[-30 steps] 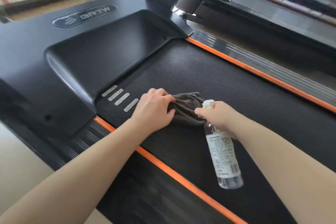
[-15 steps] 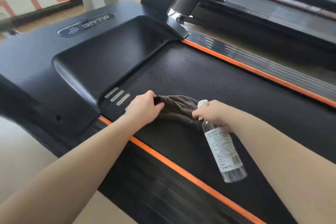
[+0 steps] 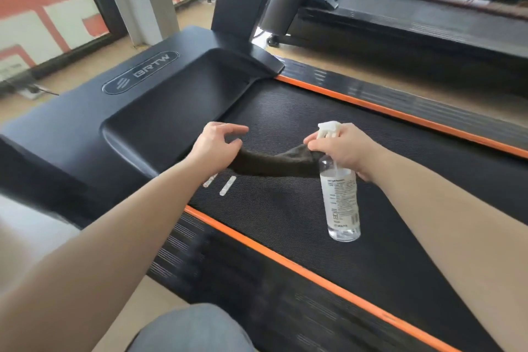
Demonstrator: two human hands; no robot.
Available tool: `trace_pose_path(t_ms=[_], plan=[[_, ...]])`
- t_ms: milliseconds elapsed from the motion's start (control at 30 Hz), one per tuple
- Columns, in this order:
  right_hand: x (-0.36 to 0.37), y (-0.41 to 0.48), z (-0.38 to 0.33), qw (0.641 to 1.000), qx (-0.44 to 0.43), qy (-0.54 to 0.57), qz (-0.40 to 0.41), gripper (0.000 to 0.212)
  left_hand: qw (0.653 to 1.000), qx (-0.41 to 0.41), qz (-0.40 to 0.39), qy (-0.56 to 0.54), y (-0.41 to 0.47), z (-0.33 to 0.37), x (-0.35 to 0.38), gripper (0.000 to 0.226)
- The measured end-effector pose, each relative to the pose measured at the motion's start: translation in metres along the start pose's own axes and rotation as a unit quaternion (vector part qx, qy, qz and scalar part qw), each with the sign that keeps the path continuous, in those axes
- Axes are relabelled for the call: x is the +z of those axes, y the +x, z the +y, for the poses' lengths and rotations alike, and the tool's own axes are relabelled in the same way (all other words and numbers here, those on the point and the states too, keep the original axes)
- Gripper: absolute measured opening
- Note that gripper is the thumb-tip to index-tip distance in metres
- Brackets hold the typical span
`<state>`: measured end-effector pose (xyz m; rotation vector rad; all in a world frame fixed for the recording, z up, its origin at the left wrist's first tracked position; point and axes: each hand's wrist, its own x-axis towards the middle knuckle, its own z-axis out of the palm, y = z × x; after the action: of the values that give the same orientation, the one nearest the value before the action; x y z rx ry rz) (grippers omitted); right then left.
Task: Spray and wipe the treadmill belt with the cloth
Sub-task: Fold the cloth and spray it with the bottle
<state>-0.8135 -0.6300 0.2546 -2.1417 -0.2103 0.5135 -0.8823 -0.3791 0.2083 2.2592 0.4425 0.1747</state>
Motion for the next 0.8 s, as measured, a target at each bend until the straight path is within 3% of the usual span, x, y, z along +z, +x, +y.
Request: trace_pose_path(t_ms=[100, 200, 267, 367, 500, 567, 667, 800], plan=[[-0.005, -0.003, -0.003, 0.997, 0.035, -0.05, -0.055, 0.018, 0.996, 0.003, -0.094, -0.005, 0.0, 0.004, -0.014, 0.033], [-0.004, -0.007, 0.001, 0.989, 0.064, -0.099, -0.087, 0.021, 0.97, 0.023, -0.176, 0.166, -0.002, 0.002, -0.017, 0.045], [0.001, -0.007, 0.006, 0.981, 0.062, -0.161, -0.087, 0.024, 0.953, 0.058, -0.171, 0.244, -0.004, -0.001, -0.013, 0.037], [0.015, -0.006, 0.005, 0.945, 0.04, -0.311, -0.098, 0.027, 0.951, 0.071, -0.138, 0.266, -0.006, -0.005, -0.004, 0.021], [0.024, -0.005, 0.002, 0.923, 0.007, -0.379, -0.071, 0.028, 0.953, 0.062, -0.097, 0.281, -0.003, -0.011, 0.001, 0.011], [0.02, -0.004, 0.001, 0.929, -0.009, -0.365, -0.049, 0.026, 0.963, 0.048, -0.104, 0.243, 0.0, -0.013, -0.003, 0.014], [0.011, -0.003, 0.003, 0.966, -0.012, -0.256, -0.029, 0.019, 0.993, 0.011, -0.097, 0.072, 0.003, -0.016, -0.006, 0.02], [0.008, 0.001, 0.004, 0.993, -0.01, -0.121, 0.0, 0.011, 0.995, -0.035, 0.021, -0.092, 0.004, -0.006, 0.0, 0.023]])
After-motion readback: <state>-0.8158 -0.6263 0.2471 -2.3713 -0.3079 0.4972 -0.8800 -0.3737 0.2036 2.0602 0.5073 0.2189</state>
